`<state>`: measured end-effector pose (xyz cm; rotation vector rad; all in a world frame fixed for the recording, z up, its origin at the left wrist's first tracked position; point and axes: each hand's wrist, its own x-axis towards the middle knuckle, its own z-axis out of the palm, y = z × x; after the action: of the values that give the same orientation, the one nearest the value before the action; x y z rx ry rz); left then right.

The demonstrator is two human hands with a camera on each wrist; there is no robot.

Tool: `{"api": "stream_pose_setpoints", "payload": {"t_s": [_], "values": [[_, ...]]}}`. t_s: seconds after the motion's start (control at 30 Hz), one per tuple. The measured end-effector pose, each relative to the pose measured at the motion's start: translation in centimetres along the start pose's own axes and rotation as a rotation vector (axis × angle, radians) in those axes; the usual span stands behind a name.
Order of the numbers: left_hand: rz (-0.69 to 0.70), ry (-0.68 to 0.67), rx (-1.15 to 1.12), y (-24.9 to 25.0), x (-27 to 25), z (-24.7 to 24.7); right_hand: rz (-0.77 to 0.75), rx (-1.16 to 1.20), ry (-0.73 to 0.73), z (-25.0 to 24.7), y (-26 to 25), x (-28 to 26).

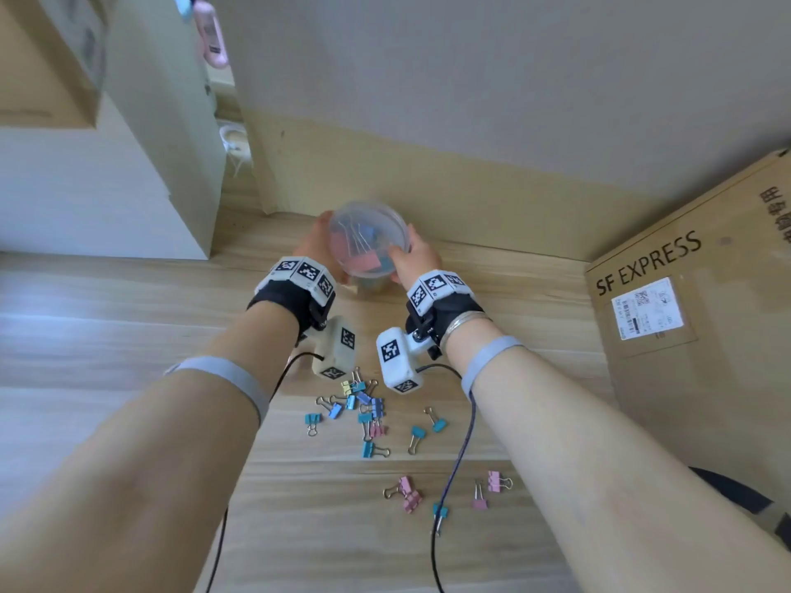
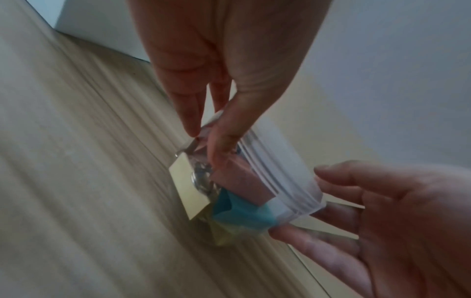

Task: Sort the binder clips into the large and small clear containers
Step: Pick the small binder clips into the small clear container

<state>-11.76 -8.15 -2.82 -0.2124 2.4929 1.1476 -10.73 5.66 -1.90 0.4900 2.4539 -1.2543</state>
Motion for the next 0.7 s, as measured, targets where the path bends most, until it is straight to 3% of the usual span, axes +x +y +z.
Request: {"api": "stream_pose_setpoints", "payload": {"t_s": [0.23,0.4,0.5,0.6,0.7], "values": [[0.013,-0.020,0.013,-0.5,0.9,-0.6,-0.008,-0.034,-0.013,0.9,0.4,0.7],[-0.081,0.012,-0.020,-1.5,-0.9,-0.3,0.004,0.014,0.004,0.6,1.6,-0.7],[-0.175,-0.025,0.140,-2.0,-2.7,-0.3,0.053,-0.081,0.078,0.1,3.2,-3.3],[-0.274,-0.086,0.373,-3.1,-4.4,-0.2,0.042,-0.279,-0.134,0.8,5.3,-5.9],[-0.359,-0.166,0.430,-4.7,-6.0,0.2,-0.071,-0.443,-0.353,2.5,6.8,-7.7]]}}
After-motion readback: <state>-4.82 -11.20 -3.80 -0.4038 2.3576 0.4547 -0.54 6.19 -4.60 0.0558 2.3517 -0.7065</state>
